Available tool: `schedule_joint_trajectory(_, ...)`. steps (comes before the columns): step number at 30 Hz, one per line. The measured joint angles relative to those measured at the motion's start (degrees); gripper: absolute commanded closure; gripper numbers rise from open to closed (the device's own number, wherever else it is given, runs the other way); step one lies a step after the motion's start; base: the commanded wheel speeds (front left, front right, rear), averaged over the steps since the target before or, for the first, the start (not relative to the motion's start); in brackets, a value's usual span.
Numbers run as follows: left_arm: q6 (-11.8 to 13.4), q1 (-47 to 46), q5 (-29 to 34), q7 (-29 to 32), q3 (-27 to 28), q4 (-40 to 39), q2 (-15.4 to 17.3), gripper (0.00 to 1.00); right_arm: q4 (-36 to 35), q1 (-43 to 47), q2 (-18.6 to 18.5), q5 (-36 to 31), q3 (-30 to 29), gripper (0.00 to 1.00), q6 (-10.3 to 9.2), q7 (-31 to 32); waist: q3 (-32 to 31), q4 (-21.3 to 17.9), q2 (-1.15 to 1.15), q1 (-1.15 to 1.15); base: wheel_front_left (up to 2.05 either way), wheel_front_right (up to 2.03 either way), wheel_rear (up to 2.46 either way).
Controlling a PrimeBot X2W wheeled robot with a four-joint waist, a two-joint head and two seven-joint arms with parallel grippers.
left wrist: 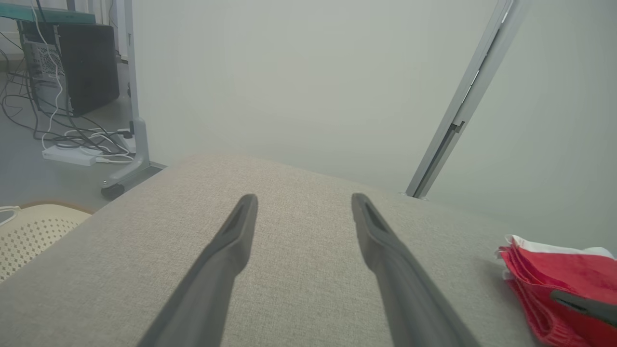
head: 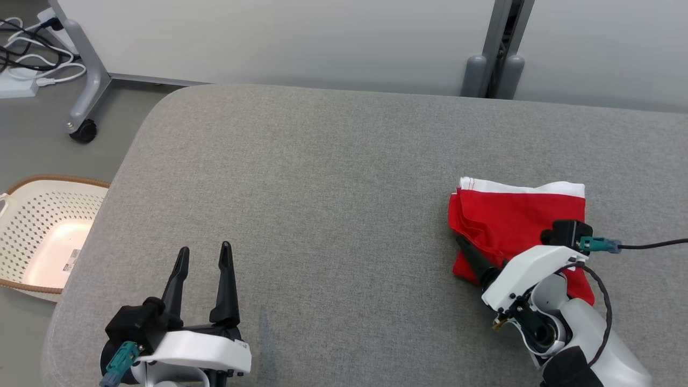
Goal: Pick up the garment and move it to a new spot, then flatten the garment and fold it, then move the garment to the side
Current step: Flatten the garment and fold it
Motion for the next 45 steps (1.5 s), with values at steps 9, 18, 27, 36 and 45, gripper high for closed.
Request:
schedule_joint_trajectory(9, 0.0, 0.1, -0.2, 0.0, 0.4, 0.1, 0.0, 0.0, -5.1, 0.5, 0.0, 4.9, 5.0, 0.0, 0.0, 0.5, -1.1, -0.9, 0.0, 0.0, 0.0, 0.0, 0.0)
schedule_joint_trajectory(18, -0.1, 0.5, -0.3, 0.0, 1.7, 0.0, 0.0, 0.0, -7.7, 1.0, 0.0, 11.8, 8.6, 0.0, 0.0, 0.8, -2.1, -2.2, 0.0, 0.0, 0.0, 0.0, 0.0)
schedule_joint_trajectory(27, -0.3, 1.0, 0.3, 0.0, 3.3, -2.2, 0.0, 0.0, -13.9, -2.3, -2.3, 2.1, 1.9, 0.0, 0.0, -4.4, -3.6, -6.2, 0.0, 0.0, 0.0, 0.0, 0.0)
schedule_joint_trajectory(36, 0.3, 0.0, 0.2, 0.0, 4.3, -7.2, 0.0, 0.0, -31.9, 3.5, -11.2, -15.8, -6.3, 0.0, 0.0, -13.5, -3.8, -10.5, 0.0, 0.0, 0.0, 0.0, 0.0)
schedule_joint_trajectory(45, 0.7, 0.1, 0.8, 0.0, 5.3, -9.2, 0.1, 0.0, -38.4, 17.2, -11.1, -26.0, -15.7, 0.0, 0.0, -22.9, -1.9, -13.6, 0.0, 0.0, 0.0, 0.0, 0.0)
